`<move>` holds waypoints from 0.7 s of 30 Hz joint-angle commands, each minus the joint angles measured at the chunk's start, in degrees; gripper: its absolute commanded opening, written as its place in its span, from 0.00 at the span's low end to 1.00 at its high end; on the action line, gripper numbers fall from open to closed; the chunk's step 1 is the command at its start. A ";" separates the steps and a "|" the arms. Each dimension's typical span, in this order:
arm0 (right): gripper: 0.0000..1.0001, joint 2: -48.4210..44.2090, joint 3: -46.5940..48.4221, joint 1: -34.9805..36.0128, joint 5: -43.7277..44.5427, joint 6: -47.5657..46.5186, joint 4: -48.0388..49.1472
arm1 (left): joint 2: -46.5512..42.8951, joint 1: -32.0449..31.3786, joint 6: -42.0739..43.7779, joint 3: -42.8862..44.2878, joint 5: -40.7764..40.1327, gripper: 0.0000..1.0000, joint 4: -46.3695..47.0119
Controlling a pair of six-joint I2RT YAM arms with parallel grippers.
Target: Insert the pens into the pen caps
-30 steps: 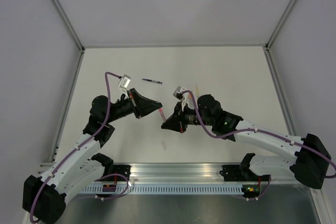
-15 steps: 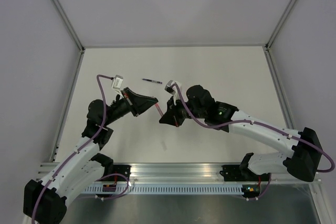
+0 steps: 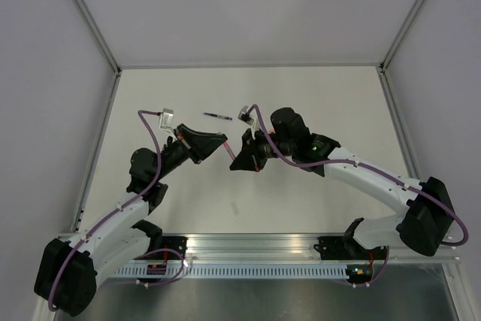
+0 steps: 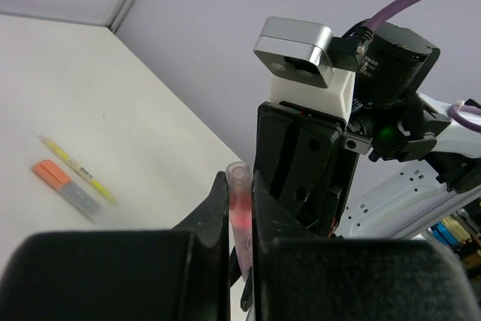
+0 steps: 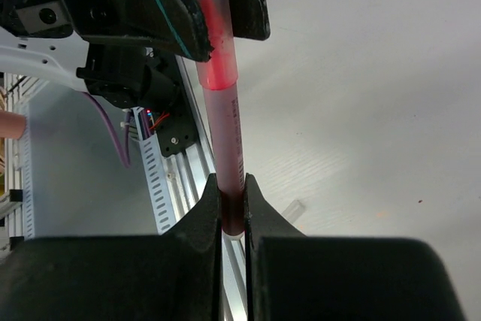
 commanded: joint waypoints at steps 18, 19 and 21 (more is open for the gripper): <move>0.00 -0.90 11.55 -16.64 -7.93 7.12 30.01 | 8.77 -15.25 0.33 -3.85 20.51 0.02 5.58; 0.00 -0.73 12.08 -16.72 -6.71 6.33 28.61 | 9.04 -15.78 1.82 -3.42 19.20 0.02 3.05; 0.00 -0.46 13.58 -16.64 -6.61 4.22 25.08 | 9.39 -16.93 3.67 -1.92 17.52 0.02 -0.13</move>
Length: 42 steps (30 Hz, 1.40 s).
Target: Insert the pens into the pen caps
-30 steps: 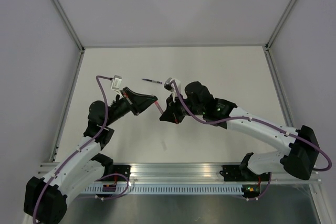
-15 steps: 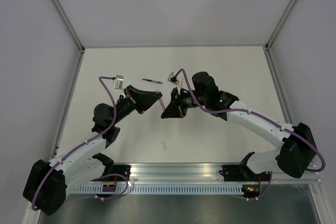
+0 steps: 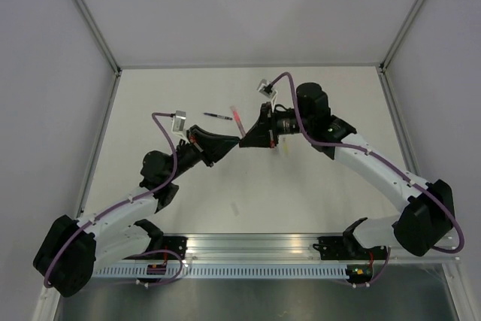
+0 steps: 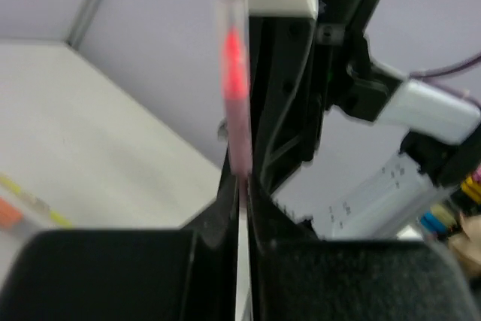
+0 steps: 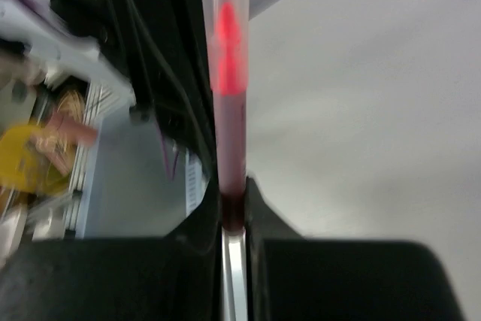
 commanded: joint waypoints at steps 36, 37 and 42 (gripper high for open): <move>0.00 -12.03 -8.55 2.28 16.38 -6.53 4.33 | -1.44 -4.54 13.71 30.01 -5.41 0.79 -46.41; 0.00 -12.21 -9.16 2.37 16.38 -6.53 4.68 | -1.09 -4.54 13.97 30.36 -6.02 0.79 -46.41; 0.00 -13.44 -10.22 2.72 16.38 -6.36 5.12 | -0.83 -4.54 16.07 30.28 -8.58 0.79 -47.99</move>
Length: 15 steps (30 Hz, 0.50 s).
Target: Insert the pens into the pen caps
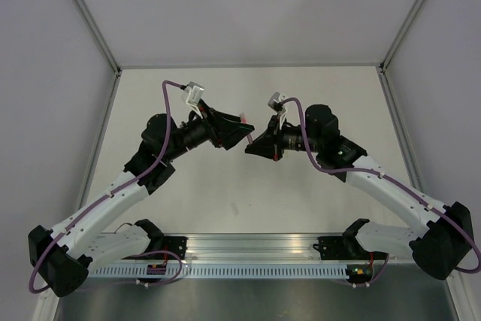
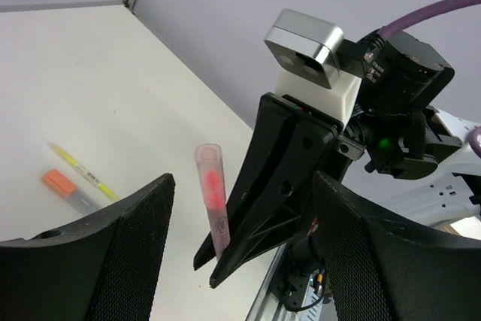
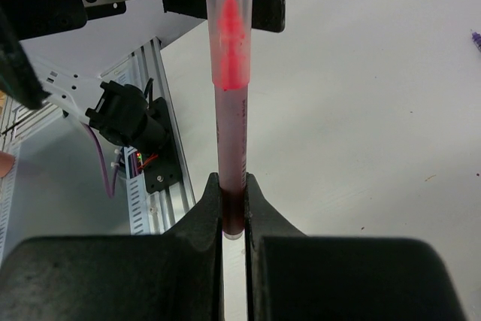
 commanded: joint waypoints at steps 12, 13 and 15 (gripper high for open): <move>0.00 -2.67 -0.65 1.18 -0.98 0.21 4.32 | 2.04 0.18 0.68 0.21 -0.35 0.64 4.86; 0.00 -2.67 -0.65 1.18 -0.89 0.21 4.41 | 2.40 0.18 0.33 0.21 0.09 0.63 5.39; 0.00 -2.49 -0.65 1.26 -0.63 0.30 4.32 | 3.19 0.18 -0.28 0.04 1.93 0.55 6.79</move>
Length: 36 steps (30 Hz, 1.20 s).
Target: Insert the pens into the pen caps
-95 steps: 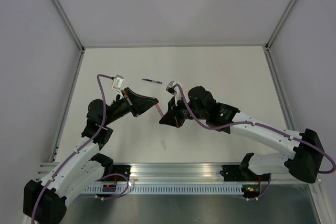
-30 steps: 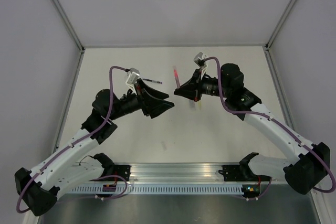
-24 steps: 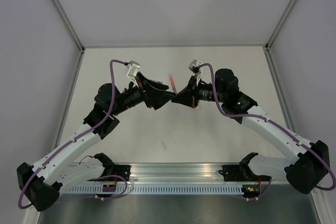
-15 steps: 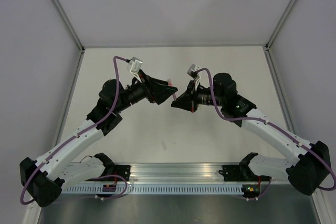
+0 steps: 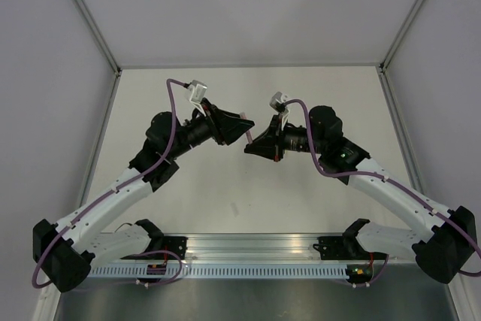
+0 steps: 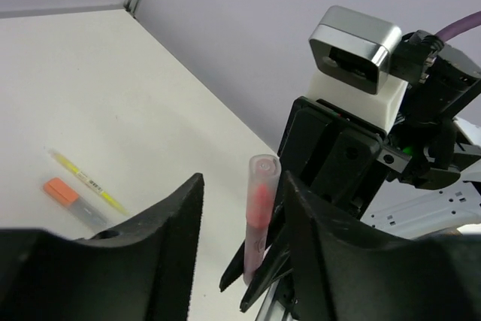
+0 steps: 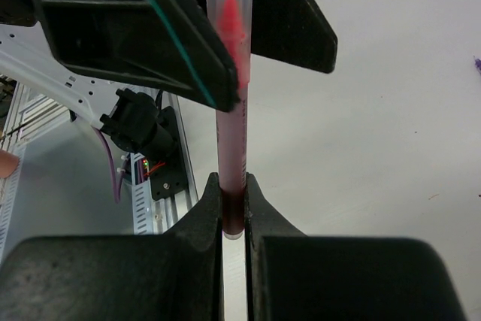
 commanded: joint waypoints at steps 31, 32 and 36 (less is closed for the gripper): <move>0.27 7.53 2.12 -4.25 2.20 2.01 2.10 | 15.54 2.20 -14.43 -4.06 14.92 0.02 13.76; 0.32 7.00 1.24 -4.25 3.08 1.92 0.52 | 15.81 2.46 -14.26 -3.09 14.48 0.02 12.45; 0.45 4.01 -1.92 -4.24 7.12 1.92 -2.48 | 17.30 3.61 -11.28 -1.15 11.68 0.02 7.53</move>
